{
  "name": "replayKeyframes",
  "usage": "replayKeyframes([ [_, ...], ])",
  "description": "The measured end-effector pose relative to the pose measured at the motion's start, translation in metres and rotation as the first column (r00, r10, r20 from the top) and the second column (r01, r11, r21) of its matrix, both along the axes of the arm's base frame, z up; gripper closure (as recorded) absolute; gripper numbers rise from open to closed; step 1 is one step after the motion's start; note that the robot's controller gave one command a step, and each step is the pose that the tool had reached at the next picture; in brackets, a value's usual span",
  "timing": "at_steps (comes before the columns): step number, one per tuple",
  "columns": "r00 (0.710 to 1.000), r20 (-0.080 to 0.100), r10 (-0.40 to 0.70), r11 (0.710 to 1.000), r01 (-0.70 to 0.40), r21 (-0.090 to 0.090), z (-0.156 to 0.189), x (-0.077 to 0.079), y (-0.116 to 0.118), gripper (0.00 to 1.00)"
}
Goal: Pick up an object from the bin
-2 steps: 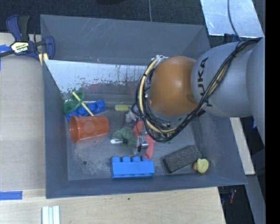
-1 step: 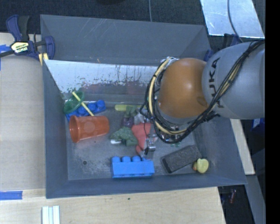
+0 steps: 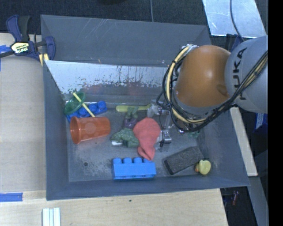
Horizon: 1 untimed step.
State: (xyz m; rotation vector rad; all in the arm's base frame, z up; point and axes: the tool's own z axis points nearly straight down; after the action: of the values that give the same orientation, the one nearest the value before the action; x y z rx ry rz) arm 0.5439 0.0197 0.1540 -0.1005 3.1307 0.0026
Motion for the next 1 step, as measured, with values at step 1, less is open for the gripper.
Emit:
replayKeyframes([
  [1,0.993,0.003,-0.115,0.993,0.115,0.003,-0.0548,-0.0024,-0.0263,0.00],
])
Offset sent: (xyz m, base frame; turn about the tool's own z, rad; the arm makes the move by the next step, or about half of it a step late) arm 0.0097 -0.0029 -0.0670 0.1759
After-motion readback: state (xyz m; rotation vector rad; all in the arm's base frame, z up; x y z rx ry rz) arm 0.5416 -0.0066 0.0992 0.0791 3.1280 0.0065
